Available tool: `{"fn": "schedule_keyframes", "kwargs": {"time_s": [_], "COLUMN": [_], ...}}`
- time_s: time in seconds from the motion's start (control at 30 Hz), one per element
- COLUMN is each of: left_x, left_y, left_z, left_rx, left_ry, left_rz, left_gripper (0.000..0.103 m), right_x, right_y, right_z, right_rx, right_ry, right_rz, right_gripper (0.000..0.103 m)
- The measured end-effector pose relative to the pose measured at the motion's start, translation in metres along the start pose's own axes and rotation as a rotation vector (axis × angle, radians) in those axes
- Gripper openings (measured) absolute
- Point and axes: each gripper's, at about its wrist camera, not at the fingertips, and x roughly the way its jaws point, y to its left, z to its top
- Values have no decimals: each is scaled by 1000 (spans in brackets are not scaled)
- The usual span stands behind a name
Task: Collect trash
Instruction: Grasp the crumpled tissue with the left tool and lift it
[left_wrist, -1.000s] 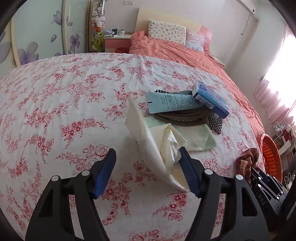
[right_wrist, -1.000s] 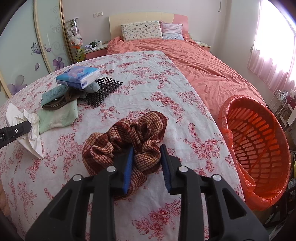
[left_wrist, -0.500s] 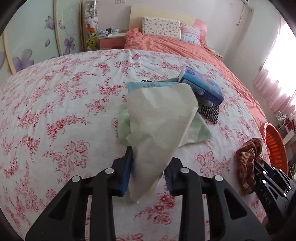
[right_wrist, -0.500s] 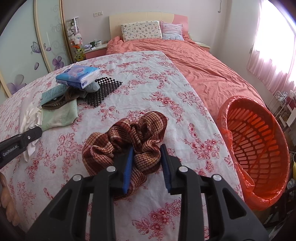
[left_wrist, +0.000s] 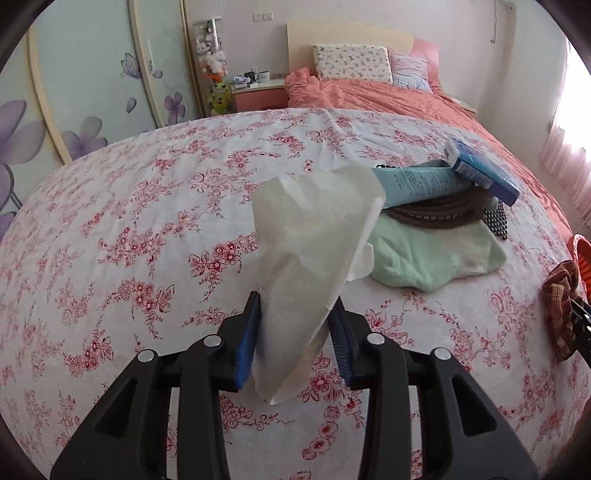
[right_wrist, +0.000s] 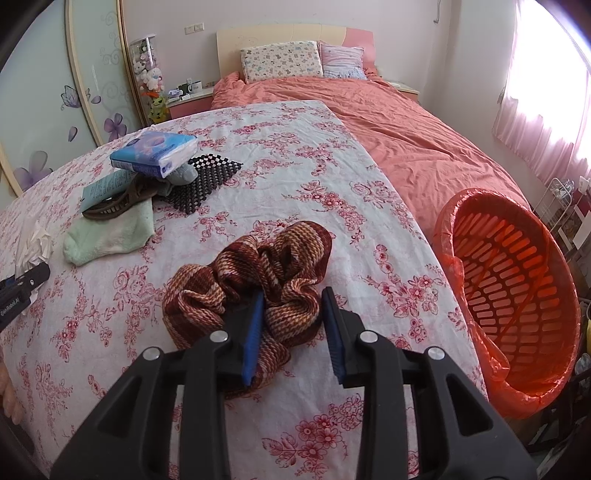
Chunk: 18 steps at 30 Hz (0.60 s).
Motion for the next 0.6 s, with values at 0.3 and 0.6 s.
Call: {"fn": "schedule_keyframes", "kwargs": {"time_s": [0.3, 0.6], "left_x": [3, 4], "left_y": [6, 6], "left_z": [2, 2], "left_rx": [-36, -28], "left_ry": [10, 17], "left_rz": [-1, -6], "left_gripper": [59, 70], "right_x": [1, 1], "right_y": [-2, -1], "right_z": [0, 0], "right_rx": [10, 7], "right_ry": [2, 1], "right_rz": [3, 2], "right_gripper": [37, 37]}}
